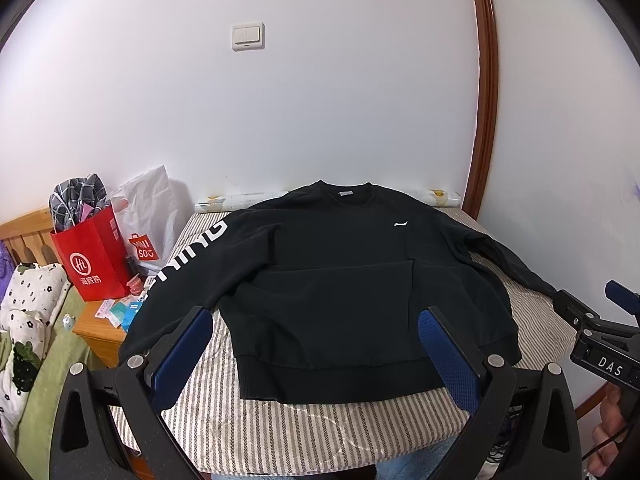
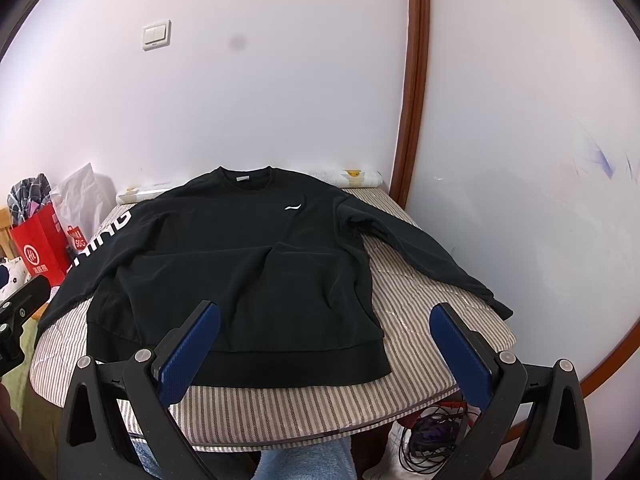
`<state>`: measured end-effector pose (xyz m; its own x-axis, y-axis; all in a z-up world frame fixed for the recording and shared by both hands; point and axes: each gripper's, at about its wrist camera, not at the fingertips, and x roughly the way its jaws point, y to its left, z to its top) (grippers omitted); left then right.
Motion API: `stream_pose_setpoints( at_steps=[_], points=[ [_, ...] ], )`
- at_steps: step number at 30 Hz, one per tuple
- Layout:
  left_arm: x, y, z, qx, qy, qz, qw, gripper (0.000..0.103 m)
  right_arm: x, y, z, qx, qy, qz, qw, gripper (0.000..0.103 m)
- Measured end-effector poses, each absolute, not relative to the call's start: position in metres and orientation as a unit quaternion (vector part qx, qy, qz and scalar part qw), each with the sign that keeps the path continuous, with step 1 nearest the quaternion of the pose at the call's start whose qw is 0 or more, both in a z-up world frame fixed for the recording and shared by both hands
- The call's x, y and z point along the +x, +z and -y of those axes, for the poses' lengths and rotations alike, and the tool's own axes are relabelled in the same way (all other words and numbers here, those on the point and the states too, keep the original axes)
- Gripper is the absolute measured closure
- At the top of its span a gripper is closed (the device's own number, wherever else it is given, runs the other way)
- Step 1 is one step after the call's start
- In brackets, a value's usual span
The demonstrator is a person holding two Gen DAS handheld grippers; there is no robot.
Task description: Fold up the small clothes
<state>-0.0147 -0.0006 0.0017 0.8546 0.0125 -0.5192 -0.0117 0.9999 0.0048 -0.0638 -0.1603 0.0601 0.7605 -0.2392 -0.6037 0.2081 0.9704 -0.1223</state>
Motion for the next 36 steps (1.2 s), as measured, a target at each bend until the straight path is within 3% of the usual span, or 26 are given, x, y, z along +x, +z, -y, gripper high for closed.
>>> stream_pose_setpoints(
  at_steps=[25, 36],
  points=[
    [-0.013, -0.002, -0.003, -0.011, -0.006, -0.267, 0.964, 0.0, -0.062, 0.055, 0.156, -0.036, -0.12, -0.325, 0.937, 0.0],
    [0.027, -0.028, -0.025, -0.054, -0.026, -0.302, 0.951, 0.0, -0.03, 0.033, 0.159, -0.019, -0.098, -0.345, 0.933, 0.0]
  ],
)
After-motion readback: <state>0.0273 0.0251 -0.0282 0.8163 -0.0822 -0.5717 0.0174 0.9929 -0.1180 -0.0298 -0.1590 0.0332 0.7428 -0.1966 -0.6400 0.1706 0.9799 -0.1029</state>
